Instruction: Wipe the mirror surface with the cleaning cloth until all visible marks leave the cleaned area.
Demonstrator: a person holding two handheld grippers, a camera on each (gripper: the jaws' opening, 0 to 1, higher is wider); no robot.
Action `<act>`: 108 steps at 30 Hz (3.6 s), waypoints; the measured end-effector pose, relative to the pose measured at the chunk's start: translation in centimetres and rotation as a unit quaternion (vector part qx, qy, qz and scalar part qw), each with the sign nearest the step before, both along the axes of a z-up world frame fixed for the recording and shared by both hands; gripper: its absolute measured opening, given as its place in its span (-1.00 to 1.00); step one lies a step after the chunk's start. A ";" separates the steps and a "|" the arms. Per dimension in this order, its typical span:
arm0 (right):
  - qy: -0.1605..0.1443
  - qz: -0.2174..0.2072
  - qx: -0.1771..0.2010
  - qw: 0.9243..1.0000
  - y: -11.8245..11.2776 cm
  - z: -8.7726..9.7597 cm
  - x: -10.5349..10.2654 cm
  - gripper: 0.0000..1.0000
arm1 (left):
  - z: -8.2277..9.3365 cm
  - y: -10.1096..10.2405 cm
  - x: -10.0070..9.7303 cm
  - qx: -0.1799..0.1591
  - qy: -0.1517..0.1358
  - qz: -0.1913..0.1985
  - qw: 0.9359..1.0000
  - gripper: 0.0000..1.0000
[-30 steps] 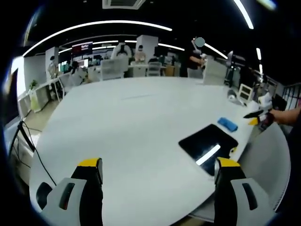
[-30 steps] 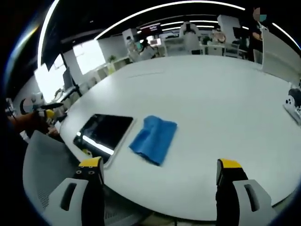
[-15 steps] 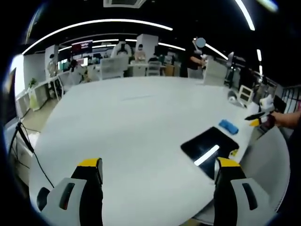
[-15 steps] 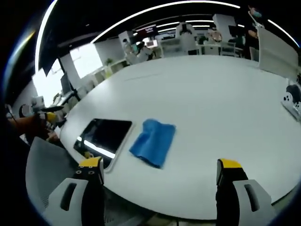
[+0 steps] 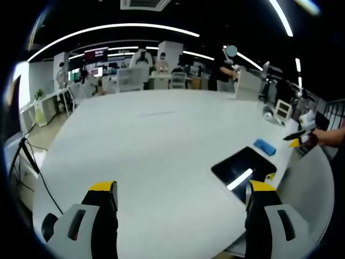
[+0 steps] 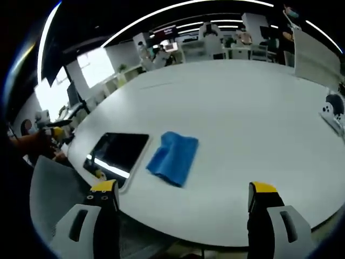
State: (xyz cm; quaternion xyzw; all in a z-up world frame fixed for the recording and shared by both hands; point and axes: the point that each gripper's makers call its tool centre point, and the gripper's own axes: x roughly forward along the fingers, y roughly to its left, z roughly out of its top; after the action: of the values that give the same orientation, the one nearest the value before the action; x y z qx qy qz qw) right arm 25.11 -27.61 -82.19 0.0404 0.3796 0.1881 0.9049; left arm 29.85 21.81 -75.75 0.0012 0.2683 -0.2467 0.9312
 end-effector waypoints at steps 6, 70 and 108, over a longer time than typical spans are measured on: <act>-0.004 0.001 0.002 1.000 0.4 0.6 0.5 0.99 | 0.0 -0.4 -0.6 0.013 0.003 -0.016 1.000 0.99; 0.136 0.012 -0.089 0.987 4.0 -3.0 8.4 -0.53 | -2.0 -0.7 -2.1 -0.007 0.021 -0.012 1.000 0.99; 0.186 -0.063 -0.056 0.979 3.1 -2.7 8.4 -0.99 | -1.3 -2.0 -2.0 0.007 -0.015 -0.052 0.998 0.99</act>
State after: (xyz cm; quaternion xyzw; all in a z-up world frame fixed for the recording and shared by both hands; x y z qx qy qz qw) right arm 33.54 -24.53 -84.88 0.0476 0.5480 0.0986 0.8292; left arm 27.84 19.83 -77.03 0.0257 0.2555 -0.2929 0.9210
